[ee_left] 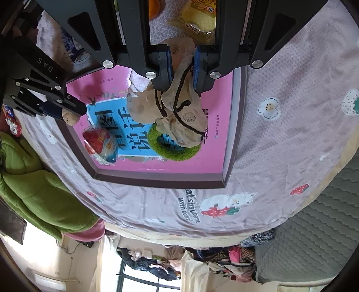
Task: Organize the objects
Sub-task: 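Carry the mesh bag over the tray with the left gripper while the right gripper carries the walnut there, then open the left gripper to drop the mesh bag while the right gripper releases the walnut in the tray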
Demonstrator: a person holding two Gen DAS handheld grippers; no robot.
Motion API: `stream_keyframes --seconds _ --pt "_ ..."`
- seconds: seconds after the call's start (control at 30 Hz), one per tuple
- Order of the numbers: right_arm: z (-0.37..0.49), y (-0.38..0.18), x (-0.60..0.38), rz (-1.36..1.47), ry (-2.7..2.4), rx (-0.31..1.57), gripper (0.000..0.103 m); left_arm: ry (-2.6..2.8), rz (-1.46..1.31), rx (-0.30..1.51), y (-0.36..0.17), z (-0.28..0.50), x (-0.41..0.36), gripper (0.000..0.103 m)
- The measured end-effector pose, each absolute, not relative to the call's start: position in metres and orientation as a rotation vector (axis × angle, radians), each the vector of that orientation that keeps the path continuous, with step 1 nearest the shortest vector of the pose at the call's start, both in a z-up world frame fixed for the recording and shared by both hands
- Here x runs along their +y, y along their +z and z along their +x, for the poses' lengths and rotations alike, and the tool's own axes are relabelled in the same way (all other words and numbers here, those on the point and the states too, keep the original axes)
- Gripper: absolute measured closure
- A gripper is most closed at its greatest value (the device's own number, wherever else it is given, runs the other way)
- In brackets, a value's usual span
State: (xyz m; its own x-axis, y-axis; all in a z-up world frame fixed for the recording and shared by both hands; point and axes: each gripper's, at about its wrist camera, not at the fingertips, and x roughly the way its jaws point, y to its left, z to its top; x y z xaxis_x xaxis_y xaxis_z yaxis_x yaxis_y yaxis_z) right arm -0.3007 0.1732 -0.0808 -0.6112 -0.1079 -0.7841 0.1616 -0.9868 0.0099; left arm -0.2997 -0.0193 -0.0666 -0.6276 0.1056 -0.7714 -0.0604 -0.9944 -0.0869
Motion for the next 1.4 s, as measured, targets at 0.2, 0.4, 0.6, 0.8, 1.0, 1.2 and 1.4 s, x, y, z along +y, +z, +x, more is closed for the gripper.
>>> stream_keyframes --seconds 0.2,0.4,0.6,0.8,1.0,1.2,1.4 --pt "-0.309 -0.089 0.169 1.361 -2.673 0.109 0.068 2.752 -1.332 -0.067 -0.072 -0.303 -0.017 0.088" --pt "-0.315 -0.095 0.170 1.400 -2.663 0.110 0.068 2.757 -1.355 -0.050 -0.074 -0.304 -0.017 0.086" --pt "-0.318 -0.101 0.169 1.442 -2.648 0.109 0.068 2.740 -1.389 -0.037 -0.079 -0.306 -0.016 0.085" --pt "-0.320 -0.103 0.168 1.456 -2.641 0.102 0.068 2.735 -1.416 -0.010 -0.082 -0.308 -0.014 0.078" --pt "-0.322 -0.102 0.167 1.476 -2.640 0.109 0.068 2.716 -1.437 -0.062 -0.082 -0.310 -0.021 0.053" --pt "-0.321 -0.097 0.165 1.459 -2.663 0.147 0.063 2.741 -1.435 -0.049 -0.079 -0.308 -0.024 0.052" --pt "-0.318 -0.082 0.169 1.426 -2.689 0.138 0.053 2.747 -1.423 -0.067 -0.069 -0.311 -0.026 0.050"
